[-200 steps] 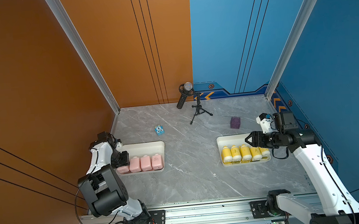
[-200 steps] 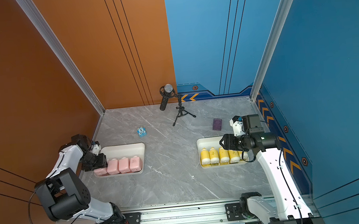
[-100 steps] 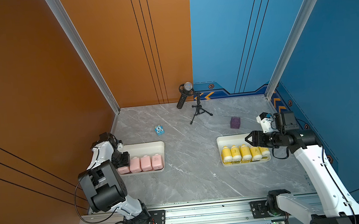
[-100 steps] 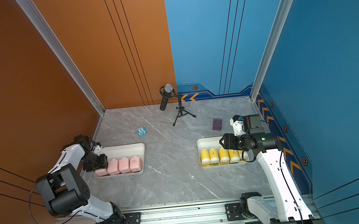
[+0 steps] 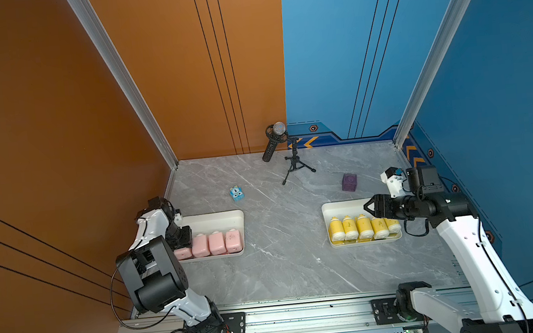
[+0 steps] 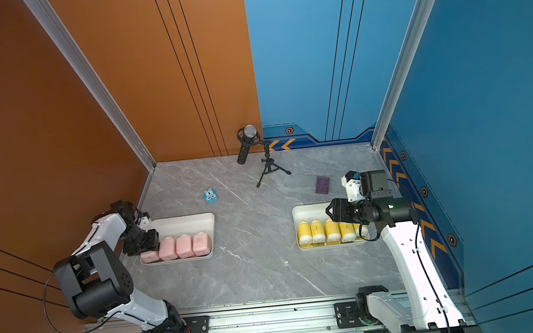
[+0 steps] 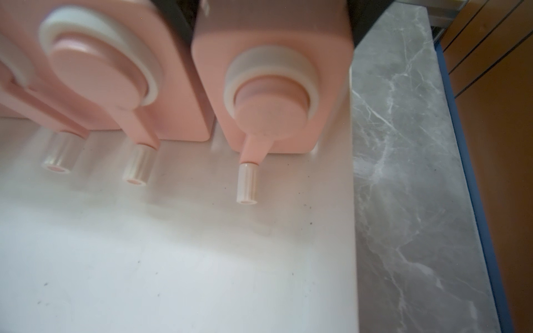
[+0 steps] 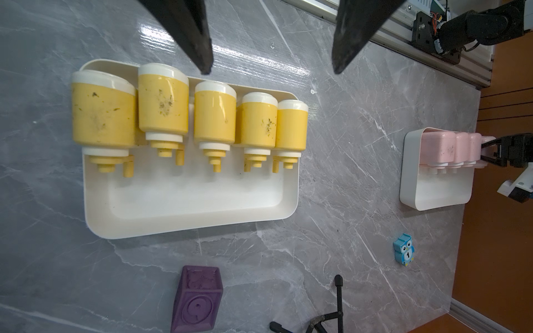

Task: Place the pencil sharpeners by color into the storage box
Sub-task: Place the pencil sharpener in the storage box.

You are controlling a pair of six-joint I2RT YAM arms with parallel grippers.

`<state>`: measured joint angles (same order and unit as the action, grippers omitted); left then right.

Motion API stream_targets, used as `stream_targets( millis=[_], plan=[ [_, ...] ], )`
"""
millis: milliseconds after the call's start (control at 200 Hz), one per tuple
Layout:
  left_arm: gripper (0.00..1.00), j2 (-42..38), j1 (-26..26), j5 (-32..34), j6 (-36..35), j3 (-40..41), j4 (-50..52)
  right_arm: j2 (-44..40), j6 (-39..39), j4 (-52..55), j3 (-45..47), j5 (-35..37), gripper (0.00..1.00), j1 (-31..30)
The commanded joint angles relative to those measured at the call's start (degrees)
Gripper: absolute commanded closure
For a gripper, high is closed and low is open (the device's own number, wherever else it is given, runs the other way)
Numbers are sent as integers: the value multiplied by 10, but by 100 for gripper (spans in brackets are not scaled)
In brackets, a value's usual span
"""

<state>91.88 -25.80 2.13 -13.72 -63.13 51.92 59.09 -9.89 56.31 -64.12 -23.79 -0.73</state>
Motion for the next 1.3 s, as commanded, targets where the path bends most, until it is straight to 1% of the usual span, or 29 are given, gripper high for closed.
stream_targets(
  millis=[0, 711, 941, 1296],
  plan=[
    [48, 6, 2, 16, 6, -13, 15, -5, 6, -7, 0, 0, 33, 4],
    [39, 12, 1, 1, 20, -12, 16, -7, 7, -7, 1, 0, 33, 4],
    [32, 6, 0, 1, 20, -12, 17, -8, 7, -7, 1, -1, 33, 4],
    [31, -17, -4, 6, 32, -26, 18, -8, 7, -8, 0, -5, 33, 4]
  ],
)
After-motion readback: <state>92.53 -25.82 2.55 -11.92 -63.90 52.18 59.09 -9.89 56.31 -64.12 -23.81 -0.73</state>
